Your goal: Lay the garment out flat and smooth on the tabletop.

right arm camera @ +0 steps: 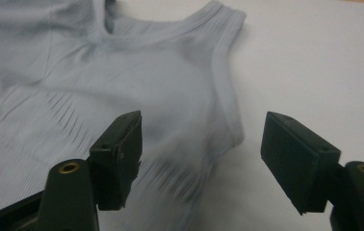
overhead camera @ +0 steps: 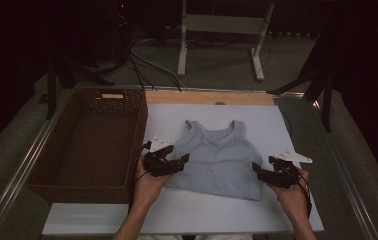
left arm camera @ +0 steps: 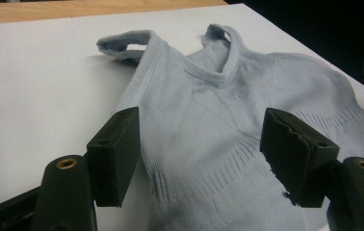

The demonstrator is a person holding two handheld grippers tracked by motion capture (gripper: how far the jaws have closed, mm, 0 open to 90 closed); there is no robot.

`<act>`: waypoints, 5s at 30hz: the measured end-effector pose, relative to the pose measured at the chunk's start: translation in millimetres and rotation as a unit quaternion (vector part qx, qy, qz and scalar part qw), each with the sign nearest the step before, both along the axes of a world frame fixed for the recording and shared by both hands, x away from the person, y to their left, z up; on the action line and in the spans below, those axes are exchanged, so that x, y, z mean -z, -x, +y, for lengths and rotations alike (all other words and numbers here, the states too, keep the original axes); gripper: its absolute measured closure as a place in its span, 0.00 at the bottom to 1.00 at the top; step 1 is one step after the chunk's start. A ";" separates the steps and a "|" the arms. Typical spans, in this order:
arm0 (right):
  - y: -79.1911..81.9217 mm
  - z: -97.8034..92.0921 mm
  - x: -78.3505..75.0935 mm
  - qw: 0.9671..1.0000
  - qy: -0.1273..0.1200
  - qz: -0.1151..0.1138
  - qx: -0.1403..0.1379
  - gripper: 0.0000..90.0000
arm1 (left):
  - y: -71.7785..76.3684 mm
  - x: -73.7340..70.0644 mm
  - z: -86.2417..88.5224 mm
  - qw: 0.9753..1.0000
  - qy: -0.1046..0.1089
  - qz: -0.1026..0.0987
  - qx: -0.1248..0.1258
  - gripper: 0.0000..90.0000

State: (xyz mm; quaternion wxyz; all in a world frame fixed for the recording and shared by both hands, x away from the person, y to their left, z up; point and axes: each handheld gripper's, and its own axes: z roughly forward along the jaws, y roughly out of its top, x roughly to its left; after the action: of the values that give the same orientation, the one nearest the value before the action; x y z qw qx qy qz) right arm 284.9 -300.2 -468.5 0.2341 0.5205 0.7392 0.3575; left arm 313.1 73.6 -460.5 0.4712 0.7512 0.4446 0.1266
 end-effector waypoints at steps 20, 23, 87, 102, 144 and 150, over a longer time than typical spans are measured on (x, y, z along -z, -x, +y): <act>18.7 3.1 20.0 0.999 0.014 0.041 -0.010 0.38 | 4.0 26.7 2.9 0.999 -0.047 0.027 -0.005 0.40; 20.5 1.6 21.7 0.999 0.015 0.047 -0.008 0.39 | 3.9 29.3 3.3 0.998 -0.048 0.032 -0.005 0.40; 29.6 10.5 19.8 0.995 0.038 0.086 -0.041 0.96 | 5.8 23.1 -0.3 0.997 -0.056 0.043 -0.018 0.97; 49.2 7.4 13.1 0.995 0.034 0.079 -0.058 0.95 | 34.7 24.7 5.9 0.996 -0.059 0.061 0.011 0.96; 62.1 -12.7 11.8 0.995 0.031 0.081 -0.041 0.95 | 46.7 13.4 -0.9 0.997 -0.016 0.072 0.038 0.52; 63.5 -13.3 10.9 0.996 0.027 0.075 -0.043 0.95 | 35.8 21.4 -1.4 0.995 -0.008 0.097 0.004 0.47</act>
State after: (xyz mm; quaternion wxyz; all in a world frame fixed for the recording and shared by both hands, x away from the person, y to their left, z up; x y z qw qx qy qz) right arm 221.4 -313.5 -479.4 0.1766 0.5071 0.7859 0.3066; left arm 277.4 72.2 -481.9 0.4199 0.7656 0.4843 0.0551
